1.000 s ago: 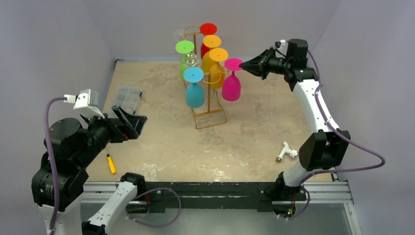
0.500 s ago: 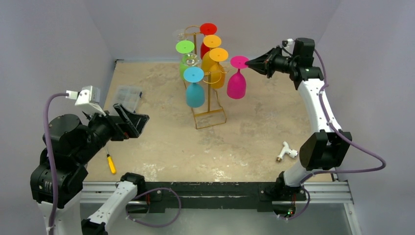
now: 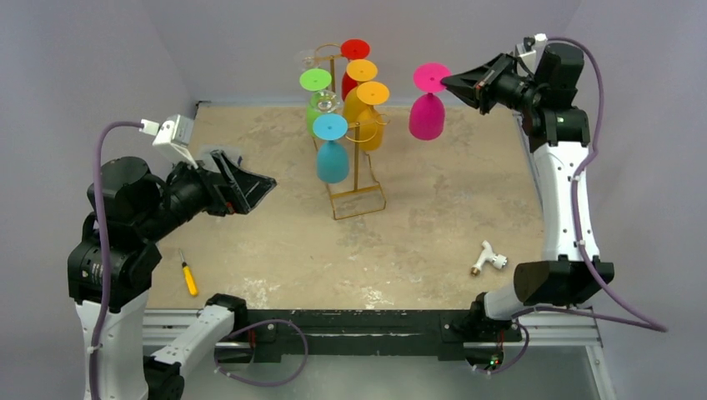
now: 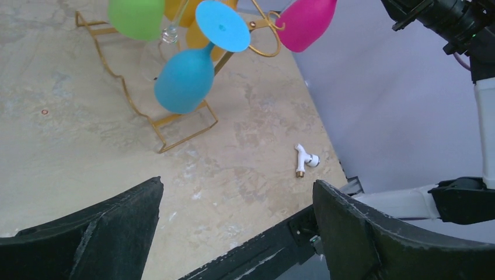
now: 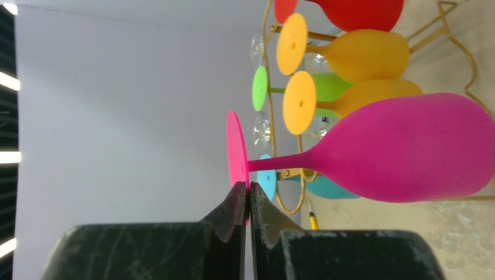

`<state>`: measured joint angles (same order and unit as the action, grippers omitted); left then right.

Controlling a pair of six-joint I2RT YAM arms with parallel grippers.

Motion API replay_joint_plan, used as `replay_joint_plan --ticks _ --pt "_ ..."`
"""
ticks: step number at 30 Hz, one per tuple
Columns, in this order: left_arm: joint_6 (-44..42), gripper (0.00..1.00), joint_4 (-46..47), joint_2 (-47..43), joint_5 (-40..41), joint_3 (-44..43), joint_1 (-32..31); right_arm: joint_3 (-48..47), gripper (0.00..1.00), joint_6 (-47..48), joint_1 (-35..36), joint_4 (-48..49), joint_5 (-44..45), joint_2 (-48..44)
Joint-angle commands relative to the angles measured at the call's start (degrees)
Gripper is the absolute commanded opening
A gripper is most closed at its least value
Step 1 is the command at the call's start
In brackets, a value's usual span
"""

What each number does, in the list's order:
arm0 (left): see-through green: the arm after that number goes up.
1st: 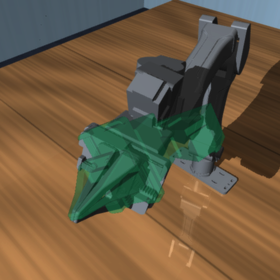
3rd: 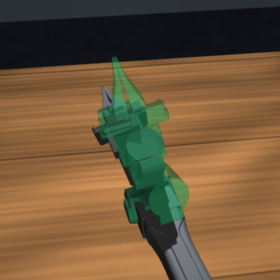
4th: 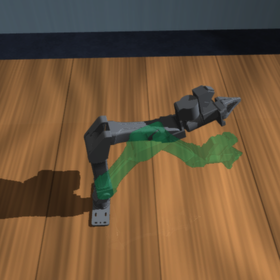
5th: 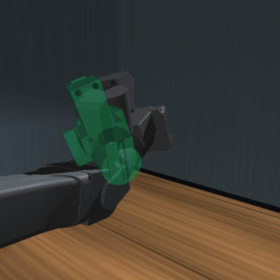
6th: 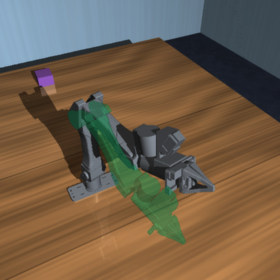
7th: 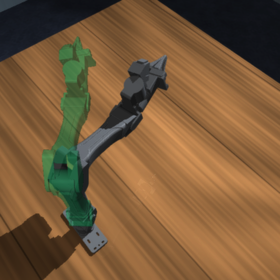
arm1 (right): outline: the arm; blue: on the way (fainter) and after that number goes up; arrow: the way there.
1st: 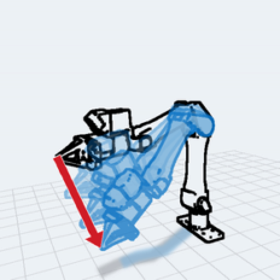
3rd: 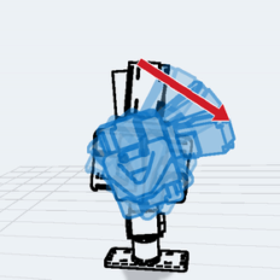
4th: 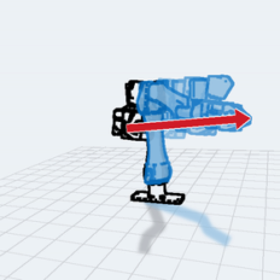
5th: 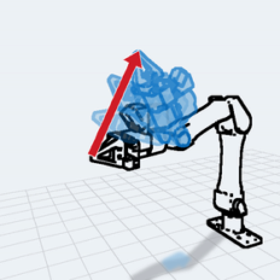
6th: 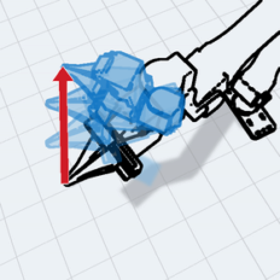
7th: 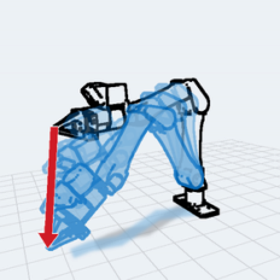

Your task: Take the wine glass off the wine glass rack

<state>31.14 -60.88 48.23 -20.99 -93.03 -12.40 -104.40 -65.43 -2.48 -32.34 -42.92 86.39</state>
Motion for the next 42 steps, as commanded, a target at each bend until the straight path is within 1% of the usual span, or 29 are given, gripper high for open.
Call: replay_joint_plan --ticks 1,8,9,13,15,18,21,25,30,32,35,36,42 --pt "2.0 0.96 6.8 2.7 -4.5 -4.4 -0.1 -1.0 0.00 -4.1 -0.1 7.4 1.4 -5.3" --pt "1.1 0.96 8.1 6.5 -4.8 -8.5 -0.1 -4.3 0.00 -9.1 -0.1 13.8 1.0 -7.0" --pt "1.6 0.96 8.7 6.7 -5.3 -8.3 -0.1 -4.2 0.00 -9.9 0.0 14.8 1.0 -7.2" --pt "3.0 0.96 11.4 6.4 -6.2 -6.1 -0.1 -5.8 0.00 -9.7 -0.1 13.1 2.4 -7.7" --pt "3.3 0.97 12.1 6.6 -7.1 -5.7 0.0 -6.7 0.00 -10.9 -0.1 15.0 1.8 -7.5" --pt "3.8 0.97 13.2 7.4 -8.2 -6.0 0.0 -6.1 0.00 -16.1 -0.1 21.9 -0.3 -7.2" --pt "3.8 0.97 13.8 8.3 -8.3 -7.0 0.0 -5.5 0.00 -23.3 -0.1 29.4 -2.2 -6.4" --pt "5.6 0.97 16.3 9.6 -10.6 -7.8 0.0 -5.1 0.00 -31.8 0.0 40.7 -2.6 -5.6" --pt "11.2 0.97 23.8 11.1 -15.7 -7.6 0.0 -7.2 0.00 -38.4 1.4 49.9 -0.6 -4.0" --pt "14.4 0.97 28.9 12.0 -18.9 -7.7 0.1 -7.1 0.00 -41.4 2.0 54.7 0.4 -3.3" --pt "20.0 0.97 37.0 13.9 -24.1 -8.9 0.8 -5.8 0.00 -48.0 5.1 63.5 2.4 -1.6" --pt "21.6 0.97 38.4 14.4 -25.3 -9.2 1.1 -5.7 0.00 -49.2 5.8 66.1 3.1 -1.1" --pt "31.5 0.93 51.4 16.5 -28.9 -9.5 3.0 -9.1 0.00 -57.0 10.0 75.1 4.4 3.4"
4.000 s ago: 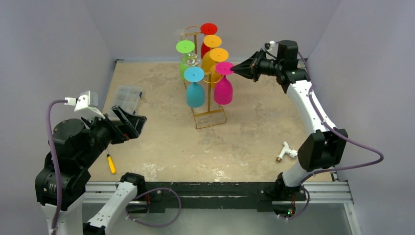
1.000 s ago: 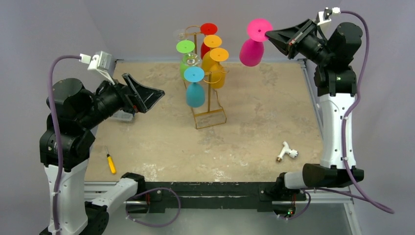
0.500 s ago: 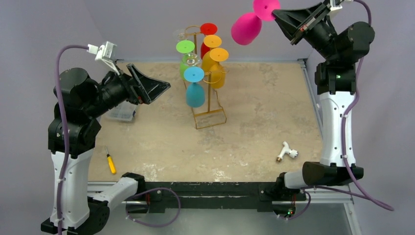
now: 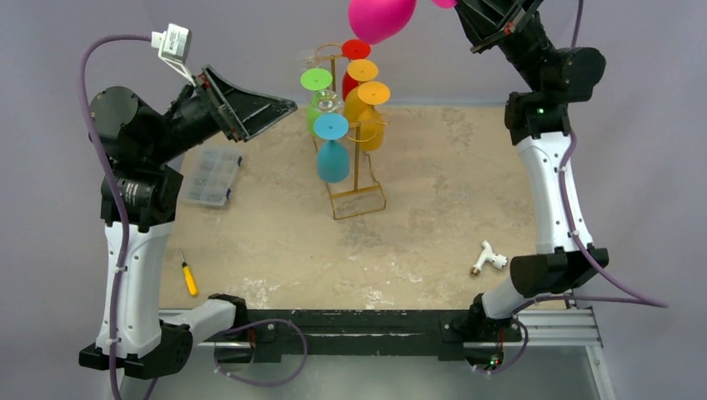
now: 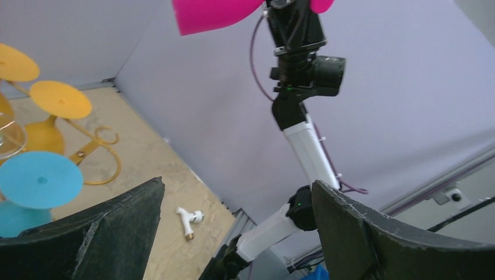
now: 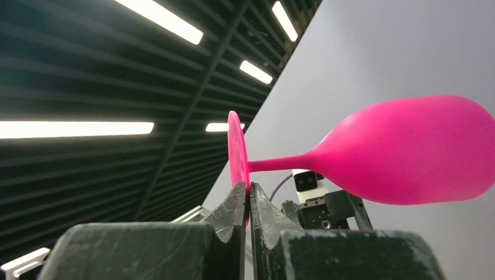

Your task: Take the wine glass off the wine glass rack

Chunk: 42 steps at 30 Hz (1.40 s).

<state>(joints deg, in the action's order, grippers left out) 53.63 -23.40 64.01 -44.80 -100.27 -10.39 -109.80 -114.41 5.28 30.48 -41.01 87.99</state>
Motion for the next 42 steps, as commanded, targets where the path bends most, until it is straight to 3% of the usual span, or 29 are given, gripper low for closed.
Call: replay_joint_plan --ticks 1,13,19,25,29,35,42 --pt "10.7 0.93 16.2 1.3 -5.8 -2.4 1.0 -3.9 0.00 -9.2 3.1 13.6 2.9 2.4" --pt "10.9 0.93 19.6 3.8 -1.8 -5.3 1.3 -6.2 0.00 -12.6 9.6 16.6 2.1 5.7" --pt "10.2 0.93 20.0 4.3 -1.2 -4.9 1.3 -0.4 0.00 -18.6 10.5 24.3 3.5 4.6" --pt "12.4 0.93 25.1 4.5 -4.1 -1.4 1.3 12.9 0.00 -9.2 11.9 12.8 2.2 -7.2" --pt "12.2 0.93 25.3 4.0 -4.9 -0.1 1.3 19.1 0.00 -8.2 11.9 8.7 4.5 -12.5" --pt "11.3 0.93 23.9 4.5 -5.7 0.5 1.3 13.6 0.00 -9.9 12.0 10.0 5.7 -9.8" --pt "18.2 0.93 33.4 7.0 -6.4 -0.7 1.3 11.9 0.00 -3.7 12.0 3.5 6.7 -10.8"
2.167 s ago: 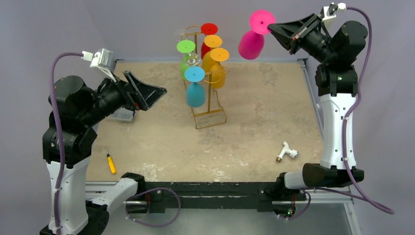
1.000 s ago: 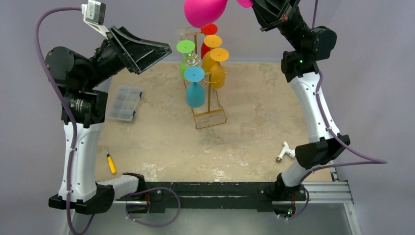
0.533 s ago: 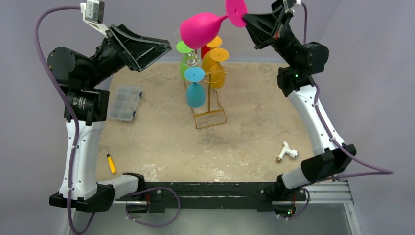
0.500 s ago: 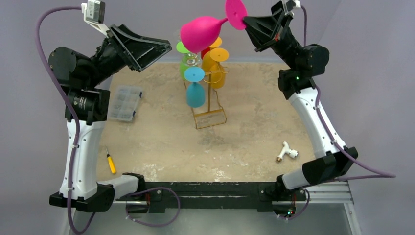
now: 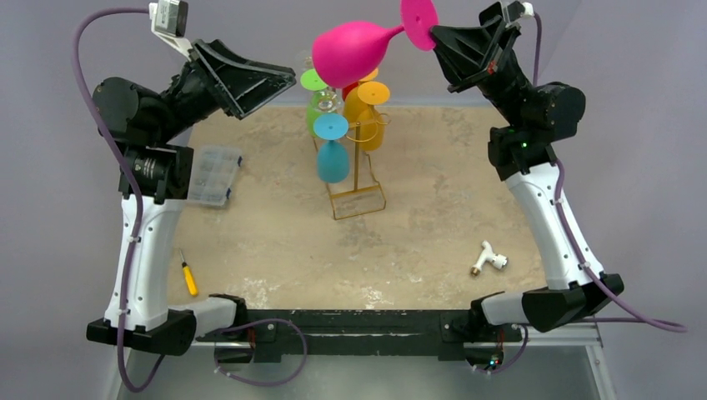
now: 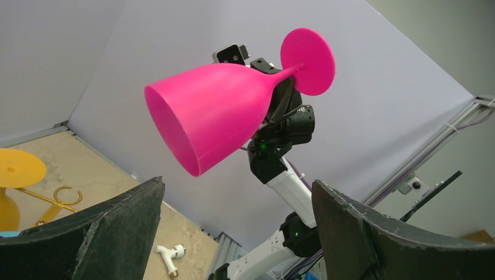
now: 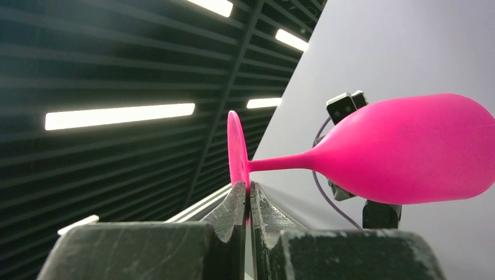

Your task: Take the wine glass off the wine glass rack

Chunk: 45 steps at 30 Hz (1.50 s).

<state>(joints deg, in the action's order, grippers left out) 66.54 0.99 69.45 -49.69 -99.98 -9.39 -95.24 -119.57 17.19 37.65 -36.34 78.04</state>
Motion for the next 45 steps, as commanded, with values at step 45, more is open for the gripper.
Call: replay_joint_plan --ticks 45 --pt "32.4 0.76 39.1 9.1 -4.8 -3.9 0.1 -12.0 0.00 -2.2 8.7 3.1 6.1 9.6"
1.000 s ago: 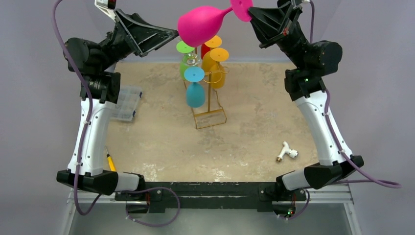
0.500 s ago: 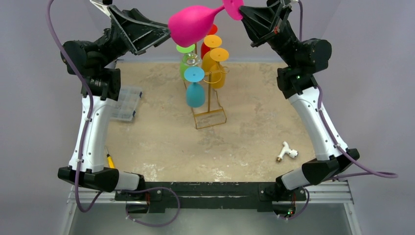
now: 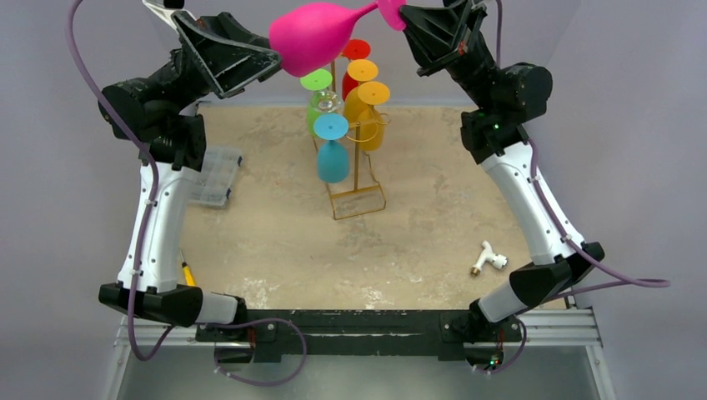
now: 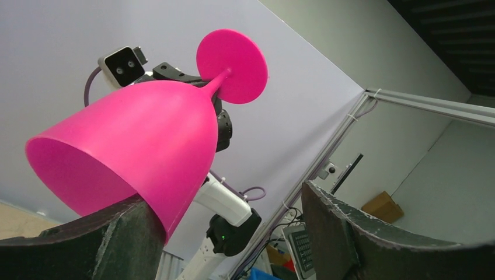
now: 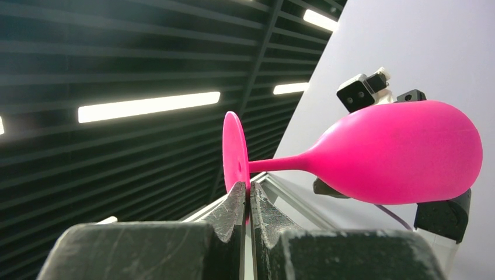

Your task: Take the wine glass off the wine glass rack

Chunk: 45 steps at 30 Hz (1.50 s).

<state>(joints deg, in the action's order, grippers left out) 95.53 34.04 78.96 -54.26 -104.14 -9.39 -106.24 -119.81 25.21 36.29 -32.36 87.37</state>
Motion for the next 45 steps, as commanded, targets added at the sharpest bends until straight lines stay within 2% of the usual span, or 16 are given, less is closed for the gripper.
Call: replay_joint_plan --ticks 1,7,12,21,26,30,31,32,35,36,42,45 --pt "3.8 0.73 6.6 -0.4 0.0 0.4 0.1 -0.4 0.00 -2.2 0.8 5.0 2.2 0.4" --pt "6.0 0.61 9.5 -0.5 2.4 1.4 0.1 4.7 0.00 -3.8 1.1 9.7 4.0 -0.3" --pt "7.2 0.40 11.1 -1.1 3.9 2.8 0.1 8.0 0.00 -4.4 1.1 12.2 5.6 -1.0" --pt "1.3 0.14 3.0 -3.5 2.2 2.9 0.1 10.3 0.00 -5.0 1.1 14.5 6.2 -0.9" --pt "-3.0 0.00 -2.7 -5.6 4.2 4.2 0.1 11.0 0.00 -4.2 1.1 14.2 6.5 -1.4" --pt "-3.9 0.00 -4.4 -6.2 5.0 4.4 0.1 12.8 0.00 -3.6 1.1 14.5 6.7 -2.1" --pt "-4.3 0.00 -5.0 -6.4 5.1 4.4 0.1 13.2 0.08 -3.2 1.1 14.4 6.2 -2.4" --pt "-4.8 0.00 -5.6 -6.6 5.1 4.3 0.2 13.4 0.24 -2.3 1.1 13.6 4.8 -2.7" --pt "-5.7 0.00 -7.0 -7.0 5.4 4.3 0.3 12.7 0.86 2.8 1.0 7.0 1.2 -4.1" --pt "-6.0 0.00 -7.5 -7.2 5.7 4.2 0.3 12.3 0.93 5.0 1.0 4.4 0.4 -4.7" --pt "-11.3 0.00 -16.2 -8.5 6.6 0.2 0.5 13.4 0.96 14.3 0.5 -6.4 -3.4 -7.8" --pt "-16.4 0.00 -24.0 -9.2 7.0 -2.7 0.6 13.6 0.97 22.0 0.3 -16.0 -3.6 -10.2"
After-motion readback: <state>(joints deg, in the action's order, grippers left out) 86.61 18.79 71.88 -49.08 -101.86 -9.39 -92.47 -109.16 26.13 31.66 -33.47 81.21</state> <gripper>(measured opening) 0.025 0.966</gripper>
